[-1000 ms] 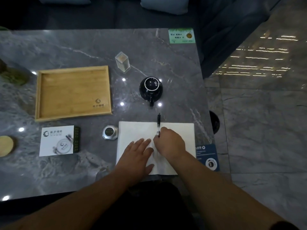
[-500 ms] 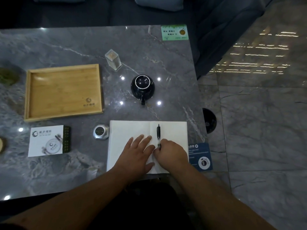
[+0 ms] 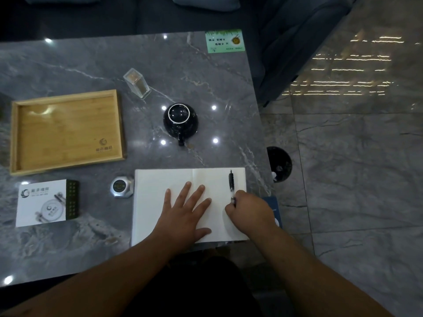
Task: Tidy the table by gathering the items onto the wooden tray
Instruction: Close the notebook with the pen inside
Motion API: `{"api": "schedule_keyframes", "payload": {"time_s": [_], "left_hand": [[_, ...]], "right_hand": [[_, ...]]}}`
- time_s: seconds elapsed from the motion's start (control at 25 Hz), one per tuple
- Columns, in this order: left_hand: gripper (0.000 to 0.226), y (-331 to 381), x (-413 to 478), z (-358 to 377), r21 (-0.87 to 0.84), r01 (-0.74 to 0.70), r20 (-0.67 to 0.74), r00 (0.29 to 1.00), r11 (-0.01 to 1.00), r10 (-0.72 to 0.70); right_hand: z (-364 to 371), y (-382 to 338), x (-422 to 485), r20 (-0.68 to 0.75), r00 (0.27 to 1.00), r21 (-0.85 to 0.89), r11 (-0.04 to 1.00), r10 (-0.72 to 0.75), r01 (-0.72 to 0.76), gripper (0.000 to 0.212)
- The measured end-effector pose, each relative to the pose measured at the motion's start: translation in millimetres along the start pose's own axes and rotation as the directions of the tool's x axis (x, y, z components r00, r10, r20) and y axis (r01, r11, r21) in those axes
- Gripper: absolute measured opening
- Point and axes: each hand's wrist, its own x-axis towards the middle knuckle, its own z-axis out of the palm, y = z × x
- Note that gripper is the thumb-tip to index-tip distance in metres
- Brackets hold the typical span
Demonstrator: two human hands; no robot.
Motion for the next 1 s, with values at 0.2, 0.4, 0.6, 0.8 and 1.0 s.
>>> {"api": "schedule_keyframes", "payload": {"time_s": [0.2,0.4,0.6,0.8,1.0], "left_hand": [[0.088,-1,-1,-1,-0.029,0.010,-0.005,1.000,1.000,-0.010],[0.088,-1,-1,-3,-0.036,0.006,-0.017,1.000,0.999,-0.007],[0.088,-1,-2,-1,-0.025,0.005,-0.039,0.999,1.000,-0.006],[0.087,2,-2,-1,-0.012,0.004,-0.055,0.998,1.000,-0.005],[0.087,2,-3,-6,-0.034,0.001,-0.025,1.000,0.999,-0.002]], "right_hand": [[-9,20,2,0.036,0.999,0.015,0.999,0.034,-0.034,0.021],[-12,39,-2,0.053,0.997,0.036,0.998,0.051,-0.053,0.021],[-13,55,-8,0.066,0.996,0.070,0.995,0.059,-0.063,0.023],[-17,62,-14,0.015,0.999,0.018,0.999,0.043,-0.044,0.036],[-18,72,-22,0.012,0.996,0.017,0.996,0.088,-0.089,0.023]]}}
